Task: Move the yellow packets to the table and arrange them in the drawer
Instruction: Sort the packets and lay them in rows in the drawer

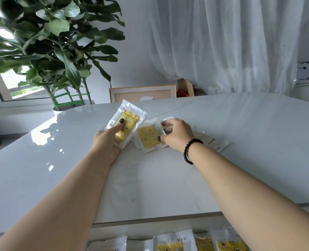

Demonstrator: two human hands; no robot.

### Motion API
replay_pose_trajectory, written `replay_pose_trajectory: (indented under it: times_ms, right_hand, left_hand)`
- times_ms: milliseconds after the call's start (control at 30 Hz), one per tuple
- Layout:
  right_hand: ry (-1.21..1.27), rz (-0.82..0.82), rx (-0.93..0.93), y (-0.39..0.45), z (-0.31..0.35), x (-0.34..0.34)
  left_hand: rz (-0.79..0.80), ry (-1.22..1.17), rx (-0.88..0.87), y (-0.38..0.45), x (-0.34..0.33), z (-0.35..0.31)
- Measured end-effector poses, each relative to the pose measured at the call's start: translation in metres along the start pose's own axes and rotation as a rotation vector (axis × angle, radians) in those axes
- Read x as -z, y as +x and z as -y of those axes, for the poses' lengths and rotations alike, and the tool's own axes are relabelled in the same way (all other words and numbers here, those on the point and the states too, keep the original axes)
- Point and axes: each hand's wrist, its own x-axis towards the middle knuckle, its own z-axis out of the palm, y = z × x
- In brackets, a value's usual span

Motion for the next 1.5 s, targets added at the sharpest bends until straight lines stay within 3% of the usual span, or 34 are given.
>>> replay_pose_trajectory:
  times_ms: [400,533,667,767,867,1100,1367,1500]
  right_hand:
    - [-0.024,-0.015,0.018,0.002,-0.003,-0.007]
    - [0.069,-0.2,-0.001,0.004,-0.002,-0.004]
    - [0.412,-0.474,-0.116,0.011,-0.004,0.01]
    - [0.711,-0.494,-0.236,0.013,-0.007,0.022]
    - [0.838,-0.463,-0.196,0.01,-0.006,0.031]
    - [0.585,-0.341,0.067,-0.001,0.005,0.022]
    - [0.33,-0.181,0.063,0.005,-0.002,0.017]
    - [0.255,-0.259,0.103,0.004,-0.002,0.013]
  left_hand:
    - [0.389,0.033,0.211,-0.012,-0.011,0.0]
    - [0.419,0.02,0.22,-0.014,-0.012,0.0]
    - [0.413,-0.042,0.187,-0.013,-0.01,0.0]
    - [0.447,-0.135,0.165,-0.016,-0.011,-0.003]
    - [0.512,-0.188,0.17,-0.014,-0.01,-0.004]
    - [0.661,-0.06,0.239,-0.025,-0.012,-0.004]
    - [0.715,0.0,0.238,-0.035,-0.015,-0.006]
    - [0.665,-0.077,0.228,-0.036,-0.016,-0.006]
